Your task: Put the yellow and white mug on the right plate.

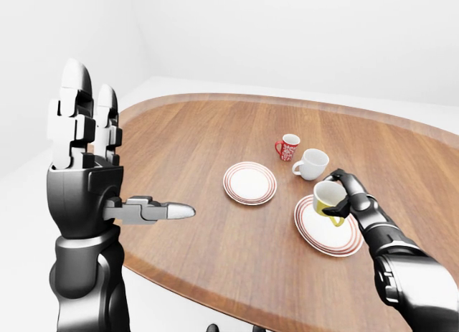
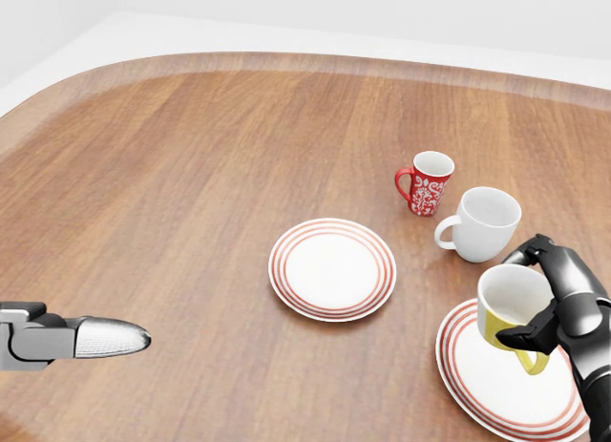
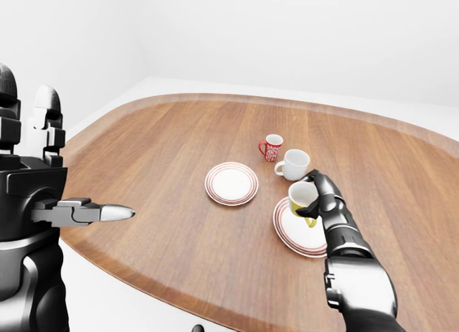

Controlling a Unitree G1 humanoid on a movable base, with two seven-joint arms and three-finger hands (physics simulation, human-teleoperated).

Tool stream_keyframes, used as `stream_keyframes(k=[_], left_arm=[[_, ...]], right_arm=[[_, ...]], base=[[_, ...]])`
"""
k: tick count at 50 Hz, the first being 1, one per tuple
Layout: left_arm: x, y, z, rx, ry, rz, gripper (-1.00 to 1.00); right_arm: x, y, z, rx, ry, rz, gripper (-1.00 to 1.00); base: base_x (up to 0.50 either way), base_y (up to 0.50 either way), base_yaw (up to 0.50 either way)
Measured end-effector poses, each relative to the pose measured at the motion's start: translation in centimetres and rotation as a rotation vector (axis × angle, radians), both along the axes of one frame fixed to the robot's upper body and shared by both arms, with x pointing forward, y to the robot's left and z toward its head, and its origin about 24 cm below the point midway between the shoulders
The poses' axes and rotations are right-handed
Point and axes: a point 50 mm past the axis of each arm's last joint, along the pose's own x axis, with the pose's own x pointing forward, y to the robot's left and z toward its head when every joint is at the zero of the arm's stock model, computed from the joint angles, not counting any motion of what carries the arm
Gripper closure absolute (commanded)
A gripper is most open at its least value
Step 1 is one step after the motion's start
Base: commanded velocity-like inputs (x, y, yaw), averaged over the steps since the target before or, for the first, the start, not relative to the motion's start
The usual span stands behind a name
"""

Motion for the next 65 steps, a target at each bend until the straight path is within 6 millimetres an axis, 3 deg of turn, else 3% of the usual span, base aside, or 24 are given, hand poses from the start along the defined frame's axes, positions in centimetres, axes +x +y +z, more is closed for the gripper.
stream_keyframes(k=[37, 65], left_arm=[[0.2, -0.2, -0.4, 0.005, 0.024, -0.003, -1.0], [0.3, -0.3, -0.7, 0.008, 0.04, -0.004, -1.0]], right_arm=[[-1.4, -1.8, -0.6, -0.015, 0.018, -0.073, 1.0], [-2.2, -1.4, -2.0, -0.007, 0.047, -0.086, 1.0]], base=[[0.0, 0.0, 0.0], [0.0, 0.0, 0.0]])
